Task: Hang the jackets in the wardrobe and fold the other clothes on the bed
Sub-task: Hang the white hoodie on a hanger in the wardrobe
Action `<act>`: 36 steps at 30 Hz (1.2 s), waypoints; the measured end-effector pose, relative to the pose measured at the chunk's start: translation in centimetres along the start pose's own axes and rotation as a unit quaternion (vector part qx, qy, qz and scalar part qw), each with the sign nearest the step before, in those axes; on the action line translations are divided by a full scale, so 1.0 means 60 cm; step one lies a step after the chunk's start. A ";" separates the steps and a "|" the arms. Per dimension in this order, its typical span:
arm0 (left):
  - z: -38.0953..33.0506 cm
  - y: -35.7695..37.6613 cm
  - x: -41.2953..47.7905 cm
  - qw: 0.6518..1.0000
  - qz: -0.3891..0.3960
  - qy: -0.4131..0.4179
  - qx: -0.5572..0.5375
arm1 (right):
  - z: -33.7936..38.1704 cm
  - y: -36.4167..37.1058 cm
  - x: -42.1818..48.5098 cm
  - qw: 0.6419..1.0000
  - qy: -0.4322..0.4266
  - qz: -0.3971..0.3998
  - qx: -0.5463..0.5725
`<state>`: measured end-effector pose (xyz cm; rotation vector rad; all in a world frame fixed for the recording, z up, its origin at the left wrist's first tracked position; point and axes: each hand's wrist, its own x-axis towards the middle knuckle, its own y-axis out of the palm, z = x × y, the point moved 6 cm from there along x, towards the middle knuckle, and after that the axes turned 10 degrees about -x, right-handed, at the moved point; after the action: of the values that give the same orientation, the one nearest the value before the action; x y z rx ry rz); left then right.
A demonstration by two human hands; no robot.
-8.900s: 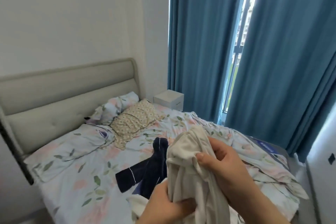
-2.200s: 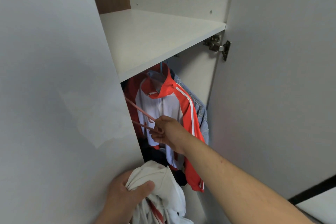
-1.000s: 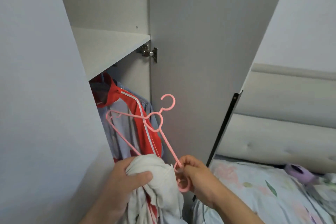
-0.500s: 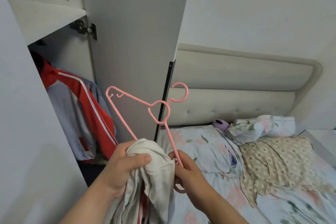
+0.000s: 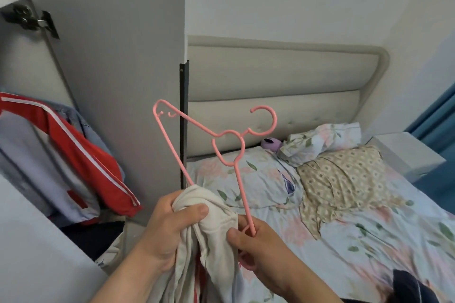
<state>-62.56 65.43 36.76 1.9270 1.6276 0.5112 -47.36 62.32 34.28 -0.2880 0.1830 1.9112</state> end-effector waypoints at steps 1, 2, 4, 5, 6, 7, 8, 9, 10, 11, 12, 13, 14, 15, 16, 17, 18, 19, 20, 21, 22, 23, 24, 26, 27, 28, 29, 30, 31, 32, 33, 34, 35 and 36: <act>0.005 0.004 0.009 1.000 -0.001 0.002 0.011 | -0.005 -0.012 0.006 1.000 0.008 -0.019 0.010; 0.009 0.009 0.019 1.000 -0.005 0.003 0.021 | -0.009 -0.025 0.011 0.999 0.012 -0.040 0.025; 0.015 0.018 0.044 0.998 -0.018 0.007 0.059 | -0.013 -0.047 0.021 0.995 0.015 -0.067 0.070; 0.013 0.024 0.057 0.995 -0.028 0.017 0.095 | -0.012 -0.057 0.025 0.993 0.013 -0.075 0.096; 0.010 0.031 0.071 0.988 -0.043 0.034 0.142 | -0.008 -0.067 0.028 0.989 0.009 -0.082 0.121; 0.007 0.039 0.086 0.976 -0.063 0.055 0.201 | -0.005 -0.077 0.030 0.985 0.004 -0.093 0.144; 0.005 0.044 0.101 0.957 -0.090 0.074 0.266 | 0.000 -0.089 0.033 0.981 0.000 -0.109 0.163; 0.003 0.049 0.115 0.933 -0.126 0.096 0.324 | 0.005 -0.102 0.036 0.976 -0.003 -0.131 0.175; 0.000 0.054 0.124 0.907 -0.166 0.124 0.368 | 0.010 -0.114 0.038 0.971 -0.005 -0.154 0.181; 0.000 0.060 0.129 0.884 -0.198 0.150 0.396 | 0.014 -0.126 0.040 0.967 -0.011 -0.177 0.183; 0.003 0.068 0.132 0.870 -0.217 0.166 0.410 | 0.018 -0.139 0.041 0.962 -0.018 -0.200 0.183; 0.013 0.074 0.131 0.865 -0.219 0.173 0.416 | 0.020 -0.150 0.042 0.958 -0.024 -0.222 0.180; 0.029 0.077 0.129 0.870 -0.197 0.168 0.419 | 0.025 -0.158 0.041 0.954 -0.030 -0.243 0.170; 0.048 0.083 0.128 0.885 -0.155 0.147 0.413 | 0.030 -0.164 0.039 0.952 -0.039 -0.257 0.161; 0.069 0.092 0.128 0.904 -0.101 0.112 0.401 | 0.037 -0.169 0.035 0.951 -0.050 -0.265 0.155; 0.089 0.101 0.126 0.921 -0.045 0.067 0.382 | 0.043 -0.173 0.032 0.950 -0.060 -0.268 0.150; 0.107 0.110 0.124 0.935 0.006 0.020 0.355 | 0.050 -0.177 0.026 0.949 -0.070 -0.272 0.144; 0.119 0.123 0.126 0.946 0.050 -0.019 0.318 | 0.057 -0.184 0.019 0.949 -0.080 -0.275 0.134; 0.125 0.134 0.132 0.955 0.081 -0.045 0.283 | 0.065 -0.191 0.012 0.947 -0.087 -0.282 0.124; 0.127 0.146 0.142 0.959 0.099 -0.062 0.258 | 0.069 -0.199 0.007 0.946 -0.086 -0.290 0.115; 0.126 0.158 0.153 0.963 0.107 -0.072 0.238 | 0.072 -0.207 0.000 0.944 -0.077 -0.302 0.110; 0.126 0.169 0.165 0.967 0.109 -0.079 0.217 | 0.073 -0.213 -0.006 0.941 -0.068 -0.311 0.111; 0.126 0.179 0.177 0.971 0.108 -0.087 0.195 | 0.077 -0.218 -0.011 0.938 -0.066 -0.319 0.114; 0.129 0.198 0.195 0.974 0.114 -0.115 0.161 | 0.086 -0.226 -0.020 0.934 -0.066 -0.339 0.086; 0.131 0.205 0.203 0.972 0.121 -0.130 0.156 | 0.090 -0.228 -0.024 0.931 -0.063 -0.353 0.069; 0.134 0.209 0.213 0.968 0.126 -0.144 0.164 | 0.092 -0.230 -0.027 0.928 -0.056 -0.363 0.064; 0.138 0.211 0.222 0.963 0.131 -0.160 0.174 | 0.090 -0.231 -0.030 0.925 -0.047 -0.371 0.068; 0.143 0.214 0.230 0.958 0.135 -0.184 0.173 | 0.087 -0.232 -0.031 0.922 -0.035 -0.378 0.072; 0.149 0.218 0.235 0.953 0.144 -0.213 0.161 | 0.081 -0.234 -0.032 0.917 -0.019 -0.393 0.068; 0.155 0.224 0.238 0.944 0.157 -0.246 0.151 | 0.078 -0.234 -0.033 0.910 -0.005 -0.411 0.058; 0.163 0.231 0.242 0.934 0.175 -0.283 0.130 | 0.074 -0.234 -0.033 0.902 0.005 -0.429 0.045; 0.171 0.236 0.244 0.923 0.189 -0.318 0.105 | 0.074 -0.231 -0.033 0.894 0.012 -0.448 0.035; 0.176 0.239 0.247 0.914 0.197 -0.344 0.089 | 0.075 -0.229 -0.032 0.884 0.017 -0.466 0.028; 0.177 0.239 0.251 0.910 0.198 -0.355 0.086 | 0.077 -0.225 -0.030 0.877 0.026 -0.479 0.025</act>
<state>-42.19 76.85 36.66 2.2206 0.8382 -0.2017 -34.63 66.65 39.40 -0.3159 0.0922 0.9083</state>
